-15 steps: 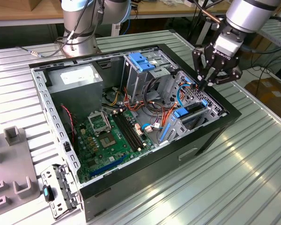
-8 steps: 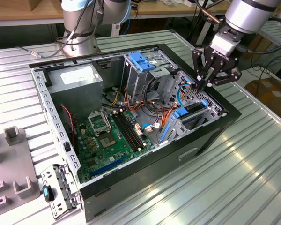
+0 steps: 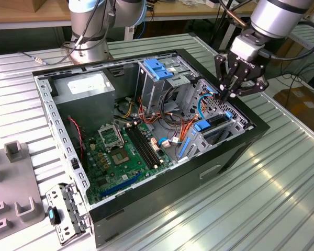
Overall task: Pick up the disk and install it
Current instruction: 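Insert the first disk wire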
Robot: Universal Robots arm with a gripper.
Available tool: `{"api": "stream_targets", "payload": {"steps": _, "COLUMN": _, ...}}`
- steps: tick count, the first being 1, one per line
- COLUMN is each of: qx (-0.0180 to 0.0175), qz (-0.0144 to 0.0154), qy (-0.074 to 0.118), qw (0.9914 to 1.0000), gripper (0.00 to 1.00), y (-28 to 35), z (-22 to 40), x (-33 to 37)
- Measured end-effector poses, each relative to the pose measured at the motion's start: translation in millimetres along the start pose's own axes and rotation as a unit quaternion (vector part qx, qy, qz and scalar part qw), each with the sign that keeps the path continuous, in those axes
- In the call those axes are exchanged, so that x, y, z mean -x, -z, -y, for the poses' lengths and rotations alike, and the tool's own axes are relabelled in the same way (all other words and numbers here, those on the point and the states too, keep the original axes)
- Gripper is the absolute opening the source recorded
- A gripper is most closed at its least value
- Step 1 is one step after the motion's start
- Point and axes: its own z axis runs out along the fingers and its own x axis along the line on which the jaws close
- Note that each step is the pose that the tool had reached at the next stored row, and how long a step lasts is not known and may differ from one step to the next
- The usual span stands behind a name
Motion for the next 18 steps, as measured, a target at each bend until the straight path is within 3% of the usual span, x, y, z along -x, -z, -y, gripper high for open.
{"api": "stream_targets", "payload": {"steps": 5, "qx": 0.0000, "qz": -0.0001, "qy": -0.002, "qw": 1.00000, "gripper": 0.17, "y": -0.1, "z": -4.3, "x": 0.6}}
{"api": "stream_targets", "payload": {"steps": 11, "qx": -0.0007, "qz": -0.0003, "qy": -0.042, "qw": 0.99912, "gripper": 0.17, "y": -0.4, "z": -4.3, "x": 0.8}}
{"api": "stream_targets", "payload": {"steps": 15, "qx": -0.0008, "qz": -0.0005, "qy": -0.048, "qw": 0.99882, "gripper": 0.17, "y": -1.4, "z": -9.4, "x": 1.9}}
{"api": "stream_targets", "payload": {"steps": 17, "qx": -0.0009, "qz": -0.0011, "qy": -0.061, "qw": 0.99814, "gripper": 0.17, "y": -1.7, "z": -9.4, "x": 1.8}}
{"api": "stream_targets", "payload": {"steps": 18, "qx": -0.0011, "qz": -0.0012, "qy": -0.072, "qw": 0.99738, "gripper": 0.17, "y": -2.0, "z": -9.4, "x": 1.9}}
